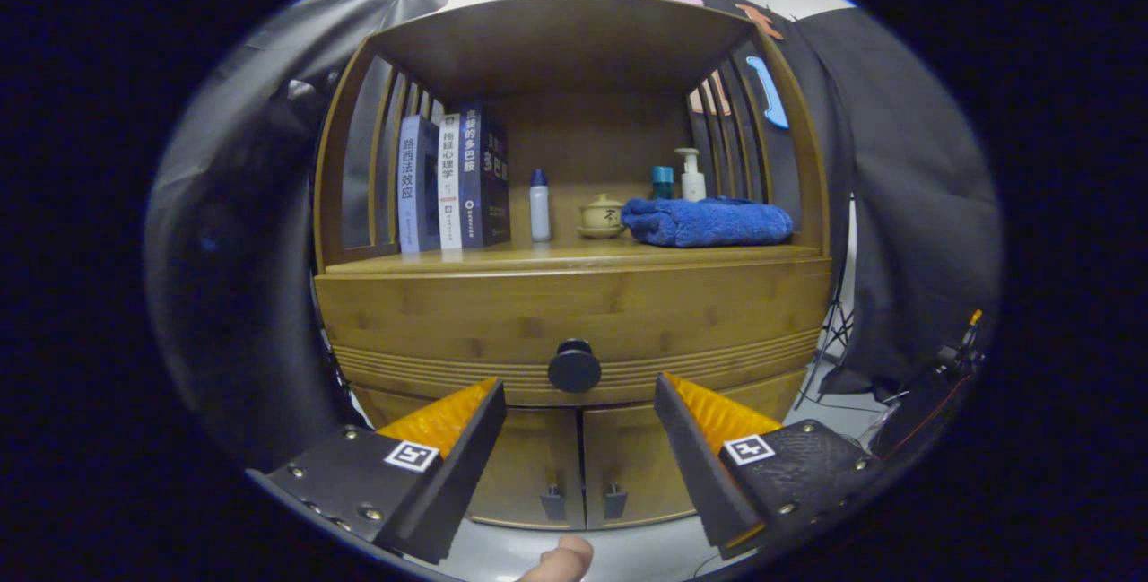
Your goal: Pull open the drawer, take out the items inside it, and place them on the countertop above the cabinet.
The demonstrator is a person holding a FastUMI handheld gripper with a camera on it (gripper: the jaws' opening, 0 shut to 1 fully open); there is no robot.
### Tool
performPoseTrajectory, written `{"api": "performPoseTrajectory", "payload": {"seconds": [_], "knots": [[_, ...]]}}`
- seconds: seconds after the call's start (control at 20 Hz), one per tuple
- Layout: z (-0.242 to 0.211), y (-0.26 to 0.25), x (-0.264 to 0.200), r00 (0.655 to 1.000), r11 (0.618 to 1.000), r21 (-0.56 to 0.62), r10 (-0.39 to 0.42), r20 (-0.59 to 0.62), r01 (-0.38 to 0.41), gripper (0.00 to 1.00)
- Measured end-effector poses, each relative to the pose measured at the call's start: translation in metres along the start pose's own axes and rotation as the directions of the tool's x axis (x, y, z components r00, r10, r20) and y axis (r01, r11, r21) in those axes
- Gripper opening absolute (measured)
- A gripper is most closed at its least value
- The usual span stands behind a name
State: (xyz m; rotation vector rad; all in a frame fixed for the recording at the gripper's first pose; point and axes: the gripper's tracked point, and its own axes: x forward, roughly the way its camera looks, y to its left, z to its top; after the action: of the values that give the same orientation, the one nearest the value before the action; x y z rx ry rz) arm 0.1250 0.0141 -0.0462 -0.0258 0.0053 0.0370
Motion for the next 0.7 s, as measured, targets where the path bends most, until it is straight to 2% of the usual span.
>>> {"api": "performPoseTrajectory", "payload": {"seconds": [0.15,0.3,0.4,0.45,0.55,0.65,0.7], "knots": [[-0.011,-0.004,0.025,1.0,1.0,-0.004,-0.016,-0.015,0.016,1.0],[-0.016,0.001,0.042,1.0,0.999,0.044,0.007,-0.009,-0.007,1.0],[-0.02,-0.003,0.055,1.0,0.999,0.054,-0.002,-0.025,0.004,1.0],[-0.018,-0.009,0.06,0.999,0.997,0.062,-0.035,-0.02,0.036,0.99],[-0.011,-0.014,0.063,0.999,0.997,0.055,-0.05,-0.008,0.05,0.89],[0.001,0.0,0.068,0.999,0.998,0.069,0.01,0.038,-0.013,0.8],[-0.013,-0.001,0.074,1.0,0.998,0.06,-0.001,-0.025,0.003,0.77]]}}
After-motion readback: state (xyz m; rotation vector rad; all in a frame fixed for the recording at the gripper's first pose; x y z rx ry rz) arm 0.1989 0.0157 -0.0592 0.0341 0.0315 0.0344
